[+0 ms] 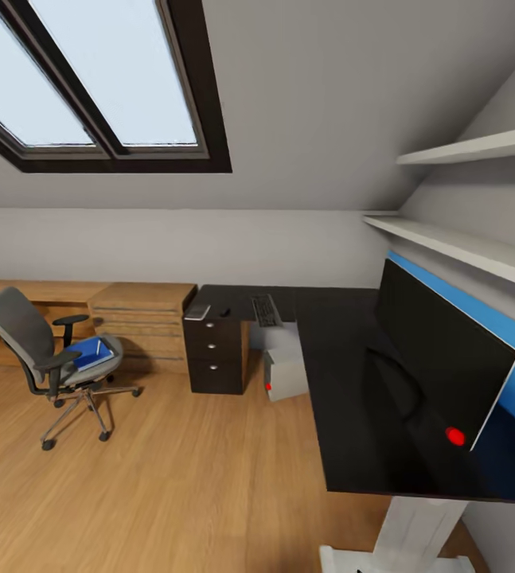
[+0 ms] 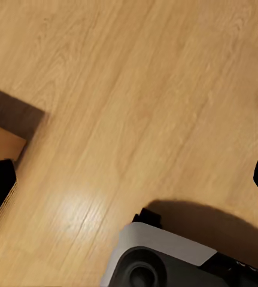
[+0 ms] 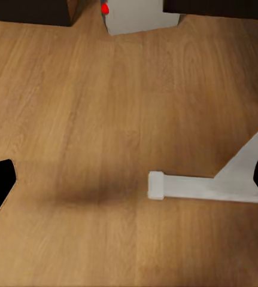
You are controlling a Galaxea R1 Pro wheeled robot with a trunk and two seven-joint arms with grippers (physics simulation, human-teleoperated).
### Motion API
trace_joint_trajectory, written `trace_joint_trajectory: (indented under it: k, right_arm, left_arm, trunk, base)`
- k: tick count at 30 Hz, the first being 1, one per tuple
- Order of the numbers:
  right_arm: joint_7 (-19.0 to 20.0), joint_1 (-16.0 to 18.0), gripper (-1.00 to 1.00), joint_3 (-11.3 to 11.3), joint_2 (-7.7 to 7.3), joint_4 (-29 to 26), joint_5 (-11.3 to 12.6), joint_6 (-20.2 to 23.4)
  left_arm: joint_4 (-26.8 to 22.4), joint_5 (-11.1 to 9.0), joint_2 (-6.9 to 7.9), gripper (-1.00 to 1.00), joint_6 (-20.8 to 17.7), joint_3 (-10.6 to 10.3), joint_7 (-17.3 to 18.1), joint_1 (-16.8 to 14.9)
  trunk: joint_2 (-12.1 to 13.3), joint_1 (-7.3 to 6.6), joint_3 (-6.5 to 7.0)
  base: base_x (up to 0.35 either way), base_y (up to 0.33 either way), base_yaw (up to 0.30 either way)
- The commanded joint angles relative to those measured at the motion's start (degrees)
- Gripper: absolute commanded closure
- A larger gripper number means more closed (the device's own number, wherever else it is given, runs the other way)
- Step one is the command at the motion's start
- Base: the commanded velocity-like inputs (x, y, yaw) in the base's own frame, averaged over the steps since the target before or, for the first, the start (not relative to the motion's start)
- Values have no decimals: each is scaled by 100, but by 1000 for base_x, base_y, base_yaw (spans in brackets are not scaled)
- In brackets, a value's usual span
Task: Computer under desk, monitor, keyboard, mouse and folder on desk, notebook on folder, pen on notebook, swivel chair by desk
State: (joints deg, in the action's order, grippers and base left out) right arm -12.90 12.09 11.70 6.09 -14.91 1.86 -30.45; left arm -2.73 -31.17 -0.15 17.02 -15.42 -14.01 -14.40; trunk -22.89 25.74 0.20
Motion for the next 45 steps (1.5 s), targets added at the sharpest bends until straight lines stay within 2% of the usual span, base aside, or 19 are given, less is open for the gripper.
trace_joint_trajectory:
  k: [1, 7, 45]
  right_arm:
    - [-32, 2, -100, 128, -2, 11, 23, 11]
    - [-20, 2, -100, 186, -2, 17, 25, 24]
    - [-19, 4, -100, 173, -7, 14, 34, -1]
  left_arm:
    - [1, -39, -2, -100, 12, -49, -23, -1]
    - [1, -39, -2, -100, 11, -49, -23, -1]
    - [8, -39, -2, -100, 11, -49, -16, -1]
  trunk:
    - [-3, 5, -2]
    - [-3, 5, -2]
    - [-3, 5, -2]
  base:
    - [264, 233, -4]
    - [265, 233, -2]
    - [265, 233, 0]
